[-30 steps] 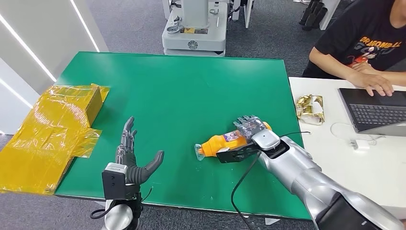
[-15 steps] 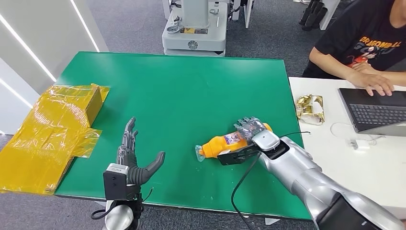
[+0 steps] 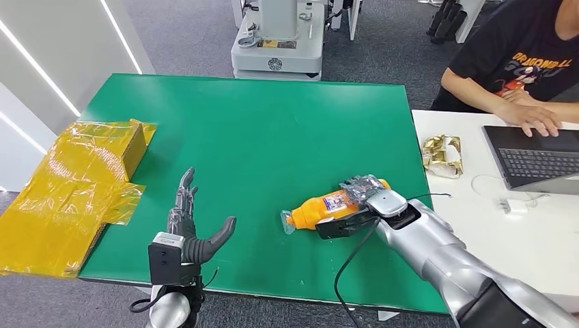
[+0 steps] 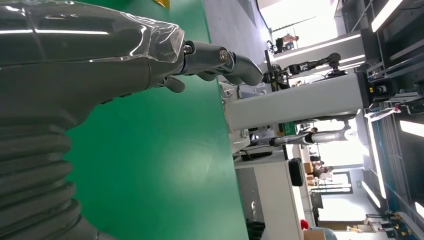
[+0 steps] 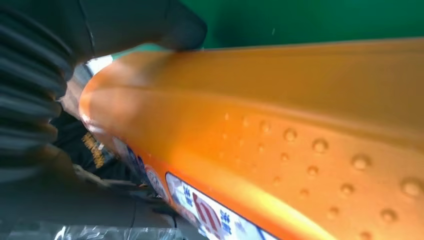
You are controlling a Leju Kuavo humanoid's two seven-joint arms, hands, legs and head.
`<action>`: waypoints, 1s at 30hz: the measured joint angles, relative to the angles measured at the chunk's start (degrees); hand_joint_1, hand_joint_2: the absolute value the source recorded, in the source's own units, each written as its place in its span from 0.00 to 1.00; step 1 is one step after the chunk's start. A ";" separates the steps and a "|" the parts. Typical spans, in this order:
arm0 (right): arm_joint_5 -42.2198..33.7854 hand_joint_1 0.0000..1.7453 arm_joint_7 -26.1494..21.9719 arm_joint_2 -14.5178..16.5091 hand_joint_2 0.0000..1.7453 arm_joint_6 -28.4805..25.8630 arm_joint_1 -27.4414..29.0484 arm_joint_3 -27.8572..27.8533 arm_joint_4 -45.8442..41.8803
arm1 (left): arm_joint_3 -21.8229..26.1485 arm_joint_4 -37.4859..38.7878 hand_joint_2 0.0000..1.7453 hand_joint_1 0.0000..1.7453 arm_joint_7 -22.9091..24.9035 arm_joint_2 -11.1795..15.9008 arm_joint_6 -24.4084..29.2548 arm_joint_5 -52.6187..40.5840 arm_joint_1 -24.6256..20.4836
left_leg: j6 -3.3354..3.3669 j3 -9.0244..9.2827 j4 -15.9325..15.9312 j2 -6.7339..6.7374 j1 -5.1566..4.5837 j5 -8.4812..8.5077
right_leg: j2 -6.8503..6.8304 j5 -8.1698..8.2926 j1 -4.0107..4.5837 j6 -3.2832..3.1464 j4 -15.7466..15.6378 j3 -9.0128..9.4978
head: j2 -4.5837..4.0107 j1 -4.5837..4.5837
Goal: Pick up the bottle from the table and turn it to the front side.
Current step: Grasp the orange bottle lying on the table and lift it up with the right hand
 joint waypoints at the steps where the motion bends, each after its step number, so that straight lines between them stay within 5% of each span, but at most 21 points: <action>1: -0.12 1.00 -0.22 -0.17 1.00 -0.04 0.10 -0.23 0.00 | 0.00 0.00 1.00 0.00 0.00 0.01 0.00 0.00 0.01 | 0.00 0.00 0.00 0.00 0.00 0.00 | 0.00 0.00 0.00 0.00 0.00 0.00 | 0.00 0.00; 12: -2.69 1.00 -4.17 -1.47 1.00 -4.02 2.13 -4.84 -0.69 | 0.22 0.00 1.00 0.00 0.17 0.04 -0.04 0.01 0.41 | 0.00 0.12 0.00 0.03 0.00 0.01 | 0.02 0.03 0.00 0.02 -0.01 0.12 | 0.00 0.01; 21: -4.77 1.00 -6.23 -1.22 1.00 -18.28 7.47 -10.32 -4.78 | 0.80 -0.02 1.00 0.00 0.07 -0.08 0.22 -0.66 1.50 | -0.01 0.06 -0.01 0.02 0.02 0.01 | 0.02 0.04 0.01 0.00 0.02 0.07 | 0.00 0.00; 30: -5.46 1.00 -6.91 -0.83 1.00 -21.57 10.37 -14.42 -8.29 | 1.14 -0.05 1.00 0.00 0.00 -0.46 0.34 -1.03 2.08 | -0.01 -0.02 -0.02 -0.01 0.01 0.01 | -0.02 0.02 0.01 0.01 0.01 0.03 | 0.00 0.01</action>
